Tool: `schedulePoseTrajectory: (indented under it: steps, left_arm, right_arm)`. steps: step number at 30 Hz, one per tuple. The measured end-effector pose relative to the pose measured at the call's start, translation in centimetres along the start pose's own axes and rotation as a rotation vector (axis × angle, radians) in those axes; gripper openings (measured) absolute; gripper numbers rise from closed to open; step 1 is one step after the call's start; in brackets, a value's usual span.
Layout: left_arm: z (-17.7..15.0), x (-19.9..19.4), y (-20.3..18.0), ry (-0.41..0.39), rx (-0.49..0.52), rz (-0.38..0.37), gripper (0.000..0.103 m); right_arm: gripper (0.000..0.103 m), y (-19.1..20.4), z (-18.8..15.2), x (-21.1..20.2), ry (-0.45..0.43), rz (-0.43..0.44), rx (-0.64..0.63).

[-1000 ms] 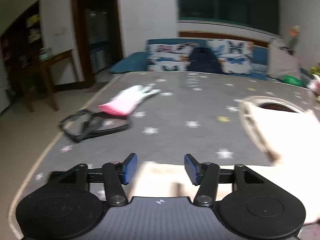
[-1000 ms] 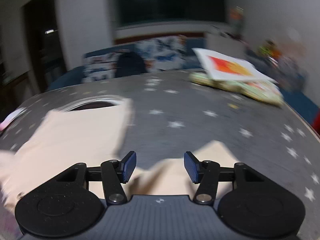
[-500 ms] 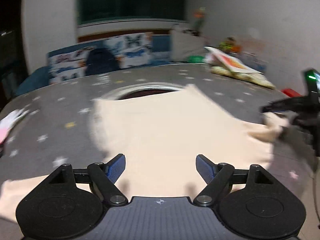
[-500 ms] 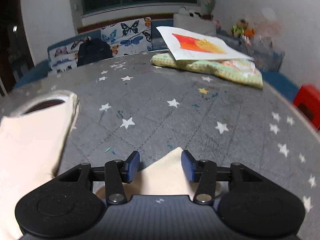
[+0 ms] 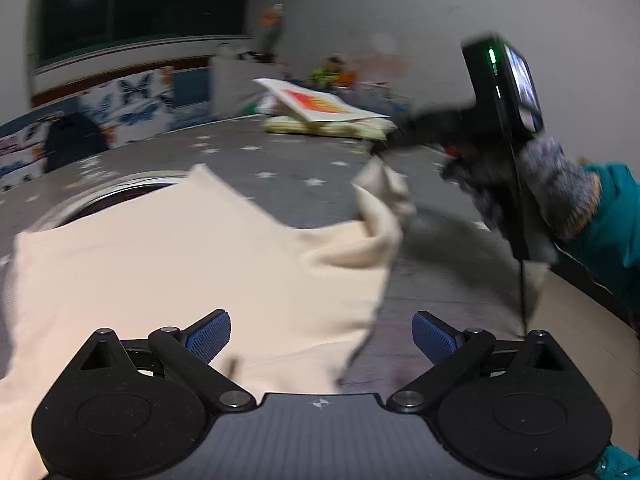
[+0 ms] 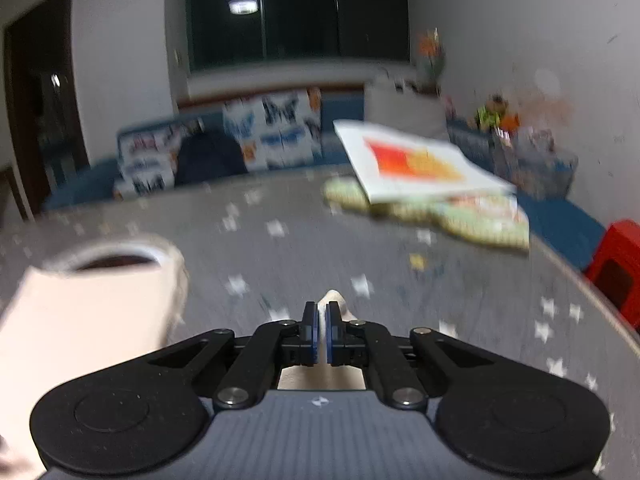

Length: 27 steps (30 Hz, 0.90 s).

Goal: Fold clothes

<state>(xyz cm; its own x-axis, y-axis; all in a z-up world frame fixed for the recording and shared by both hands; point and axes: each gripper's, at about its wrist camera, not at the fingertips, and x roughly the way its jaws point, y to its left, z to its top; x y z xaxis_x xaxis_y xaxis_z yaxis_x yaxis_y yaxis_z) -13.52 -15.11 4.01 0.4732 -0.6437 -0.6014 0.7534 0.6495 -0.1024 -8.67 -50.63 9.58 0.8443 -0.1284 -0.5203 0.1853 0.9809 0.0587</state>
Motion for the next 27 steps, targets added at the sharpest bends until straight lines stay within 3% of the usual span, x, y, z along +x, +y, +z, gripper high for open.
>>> schedulePoseTrajectory:
  steps: [3,6,13,17,19,21,27]
  left_arm:
    - [-0.1,1.0,-0.8,0.011,0.032,-0.047,0.098]
    - [-0.4,1.8,-1.0,0.037,0.045,-0.085,0.092]
    - [-1.4,2.1,-0.9,0.078,0.042,-0.112,0.092]
    - [-1.1,2.1,-1.0,0.083,0.034,-0.107,0.092]
    - [-1.1,2.0,-1.0,0.089,0.034,-0.119,0.093]
    - [-1.2,2.1,-1.2,0.098,0.052,-0.123,0.093]
    - [-1.7,1.9,-1.3,0.102,0.074,-0.137,0.094]
  right_arm:
    - [0.003,-0.7,0.5,-2.6,-0.091,0.01,0.022]
    - [0.003,-2.7,-0.7,-3.6,-0.102,-0.076,0.024]
    - [0.011,-4.8,-2.9,-3.1,-0.011,-0.107,0.049]
    - [0.029,-6.0,-4.2,-2.8,0.041,-0.124,0.063]
    - [0.03,-4.9,-3.8,-1.7,0.065,-0.037,0.029]
    - [0.035,-4.0,-3.7,-0.3,0.097,-0.006,0.012]
    - [0.039,-3.7,-3.0,4.0,0.144,-0.047,0.007]
